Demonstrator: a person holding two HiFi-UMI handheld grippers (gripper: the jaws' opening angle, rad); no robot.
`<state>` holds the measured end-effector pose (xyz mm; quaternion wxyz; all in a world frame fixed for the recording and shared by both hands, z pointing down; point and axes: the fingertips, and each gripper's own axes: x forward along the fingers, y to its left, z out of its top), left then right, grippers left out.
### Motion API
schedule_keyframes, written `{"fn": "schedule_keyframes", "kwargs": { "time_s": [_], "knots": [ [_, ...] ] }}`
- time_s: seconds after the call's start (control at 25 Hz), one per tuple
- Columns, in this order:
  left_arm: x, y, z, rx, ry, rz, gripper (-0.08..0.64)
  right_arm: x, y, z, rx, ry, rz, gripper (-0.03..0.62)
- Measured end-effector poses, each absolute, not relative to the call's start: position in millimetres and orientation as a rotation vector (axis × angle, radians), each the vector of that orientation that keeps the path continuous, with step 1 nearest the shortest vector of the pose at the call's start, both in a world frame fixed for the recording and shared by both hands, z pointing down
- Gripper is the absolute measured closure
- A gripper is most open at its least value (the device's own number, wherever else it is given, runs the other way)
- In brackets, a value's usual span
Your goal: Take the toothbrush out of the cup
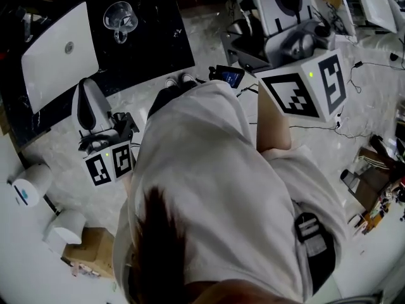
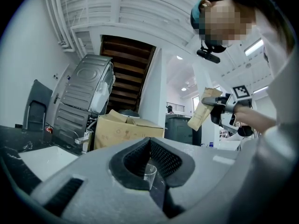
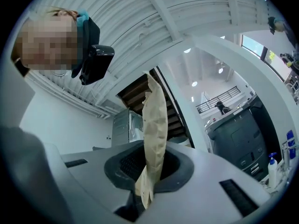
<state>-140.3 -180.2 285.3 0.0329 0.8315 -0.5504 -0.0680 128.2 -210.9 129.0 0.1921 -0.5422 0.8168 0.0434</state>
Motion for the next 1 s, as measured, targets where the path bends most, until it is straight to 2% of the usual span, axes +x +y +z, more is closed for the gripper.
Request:
{"fn": "schedule_keyframes", "kwargs": {
  "time_s": [1.0],
  "knots": [
    [-131.8,-186.1,280.4,2.586,-1.695,-0.179,0.546,161.4,-181.4,146.8,-1.607,2.235,0.149,0.558]
  ]
}}
